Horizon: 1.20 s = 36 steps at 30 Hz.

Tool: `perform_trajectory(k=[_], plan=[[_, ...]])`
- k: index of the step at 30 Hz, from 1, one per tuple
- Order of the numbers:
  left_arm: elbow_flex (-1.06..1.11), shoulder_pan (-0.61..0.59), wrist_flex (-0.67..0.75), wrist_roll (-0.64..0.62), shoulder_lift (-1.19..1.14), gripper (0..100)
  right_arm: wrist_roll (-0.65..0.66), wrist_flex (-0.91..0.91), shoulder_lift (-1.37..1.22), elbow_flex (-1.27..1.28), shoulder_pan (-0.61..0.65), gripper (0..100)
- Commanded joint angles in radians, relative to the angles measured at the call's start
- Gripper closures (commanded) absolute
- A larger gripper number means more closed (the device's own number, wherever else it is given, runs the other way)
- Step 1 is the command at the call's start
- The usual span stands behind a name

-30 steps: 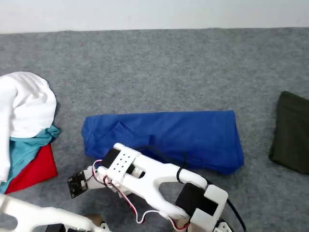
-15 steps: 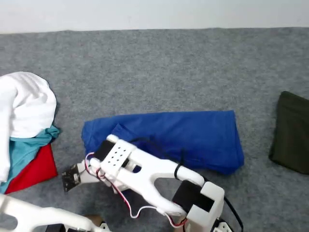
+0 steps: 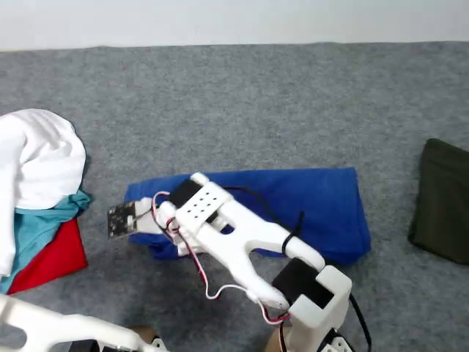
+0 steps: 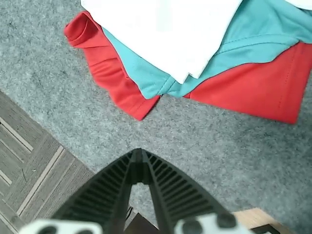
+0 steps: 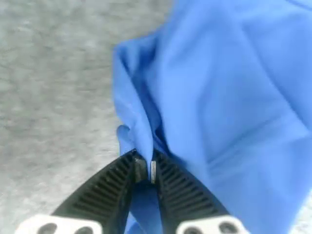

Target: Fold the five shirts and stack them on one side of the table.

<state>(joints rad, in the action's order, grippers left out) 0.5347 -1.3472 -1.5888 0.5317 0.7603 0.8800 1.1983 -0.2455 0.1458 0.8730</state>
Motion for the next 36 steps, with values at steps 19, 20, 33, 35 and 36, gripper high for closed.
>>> perform_trajectory(k=[19,20,33,35,36], plan=[[-0.010,-0.008,0.014,0.006,0.017,100,-0.305,-0.269,-0.056,-0.044,-0.165,85.0],[-0.010,-0.008,0.014,0.006,0.017,100,-0.305,-0.269,-0.064,-0.044,-0.182,86.4],[-0.010,0.000,0.014,0.008,0.017,100,-0.347,-0.249,0.005,-0.046,-0.302,80.6],[-0.010,0.000,0.014,0.008,0.017,100,-0.393,-0.237,0.050,-0.061,-0.300,77.2],[-0.010,0.000,0.014,0.008,0.017,100,-0.402,-0.223,0.068,-0.071,-0.298,76.6]])
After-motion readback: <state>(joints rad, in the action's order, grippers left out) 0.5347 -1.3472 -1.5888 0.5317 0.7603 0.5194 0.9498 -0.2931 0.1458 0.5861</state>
